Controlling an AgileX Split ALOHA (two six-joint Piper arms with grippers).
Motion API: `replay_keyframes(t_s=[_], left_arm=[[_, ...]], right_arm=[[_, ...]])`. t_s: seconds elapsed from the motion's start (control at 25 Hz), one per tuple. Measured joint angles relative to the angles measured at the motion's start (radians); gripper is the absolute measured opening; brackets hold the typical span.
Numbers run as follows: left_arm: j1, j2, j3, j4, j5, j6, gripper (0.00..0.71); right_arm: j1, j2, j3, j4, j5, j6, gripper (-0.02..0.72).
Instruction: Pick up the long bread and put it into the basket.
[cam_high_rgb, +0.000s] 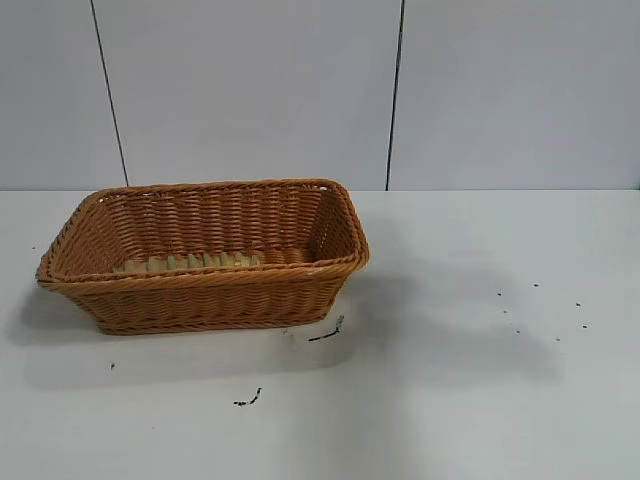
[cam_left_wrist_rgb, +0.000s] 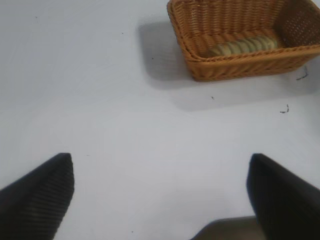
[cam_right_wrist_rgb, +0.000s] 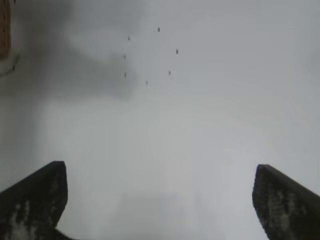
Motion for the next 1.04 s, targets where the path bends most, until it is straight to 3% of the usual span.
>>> replay_keyframes(t_s=[0.16, 0.72, 1.04], left_arm=[[0.0, 0.0, 0.0, 0.0, 0.0, 0.0, 0.692], [0.0, 0.0, 0.0, 0.0, 0.0, 0.0, 0.692], [0.0, 0.0, 0.0, 0.0, 0.0, 0.0, 0.692]], right_arm=[[0.0, -0.215, 0.144, 0.002, -0.04, 0.0, 0.689], [0.0, -0.774, 0.16, 0.009, -0.062, 0.0, 0.689], [0.0, -0.82, 0.16, 0.006, -0.061, 0.0, 0.689]])
